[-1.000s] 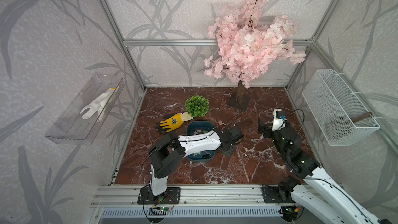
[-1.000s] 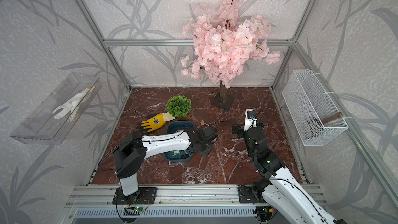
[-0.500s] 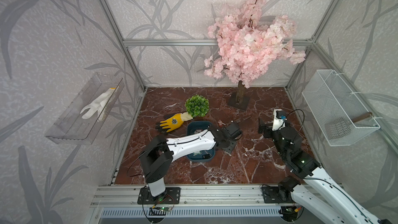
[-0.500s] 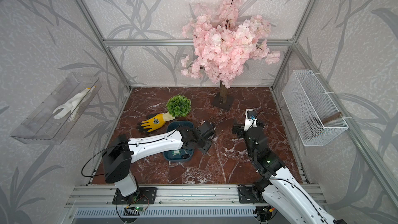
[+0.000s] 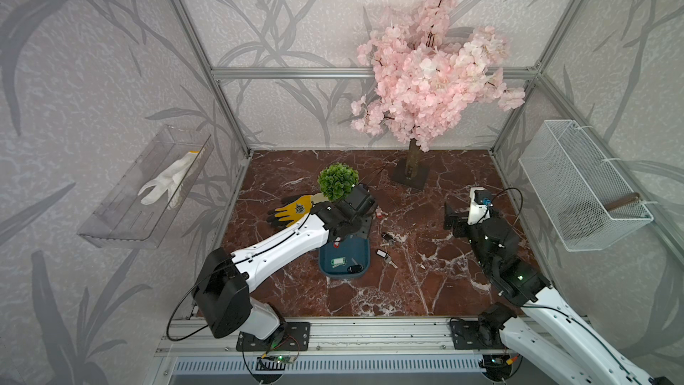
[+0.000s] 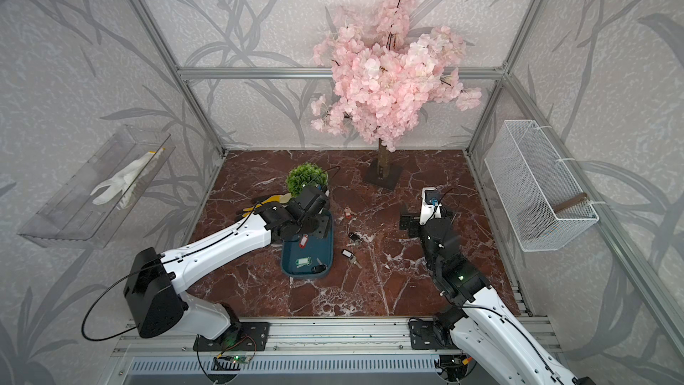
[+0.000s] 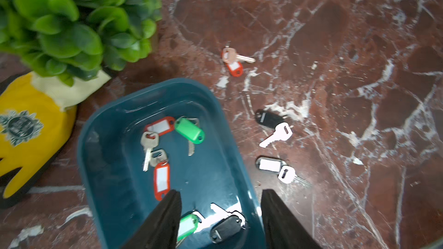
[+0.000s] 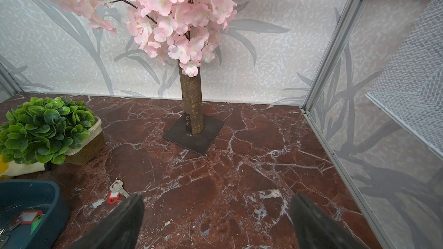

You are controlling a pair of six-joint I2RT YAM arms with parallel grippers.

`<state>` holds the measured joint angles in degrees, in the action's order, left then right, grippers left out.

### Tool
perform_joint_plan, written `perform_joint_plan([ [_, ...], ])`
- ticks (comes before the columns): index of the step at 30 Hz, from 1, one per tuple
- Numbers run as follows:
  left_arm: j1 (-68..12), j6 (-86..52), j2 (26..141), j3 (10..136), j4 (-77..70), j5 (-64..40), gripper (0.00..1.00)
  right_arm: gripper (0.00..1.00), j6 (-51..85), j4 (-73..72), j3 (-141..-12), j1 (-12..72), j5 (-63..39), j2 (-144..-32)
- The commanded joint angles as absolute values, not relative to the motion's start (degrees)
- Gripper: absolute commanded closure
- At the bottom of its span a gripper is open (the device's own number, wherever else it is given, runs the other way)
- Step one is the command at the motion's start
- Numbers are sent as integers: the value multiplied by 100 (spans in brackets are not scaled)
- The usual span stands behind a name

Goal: Take the keys out of the storage box
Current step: Pick up the key from the storage box.

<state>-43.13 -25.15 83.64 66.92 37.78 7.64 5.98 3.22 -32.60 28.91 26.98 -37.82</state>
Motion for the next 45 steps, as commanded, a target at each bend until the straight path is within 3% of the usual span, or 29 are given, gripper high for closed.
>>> perform_joint_plan([
  [1, -4045, -2738, 8226, 6461, 4038, 878, 40, 1, 606, 178, -3252, 2852, 2708, -3789],
  [24, -3405, -2751, 9789, 6337, 4056, 766, 42, 1, 643, 201, -3234, 2777, 2663, -3799],
  [39, -3249, -2786, 10247, 6232, 3676, 504, 59, 1, 686, 214, -3199, 2761, 2663, -3808],
  [45, -3243, -2775, 10331, 6205, 3639, 388, 72, 1, 713, 219, -3168, 2768, 2674, -3806],
])
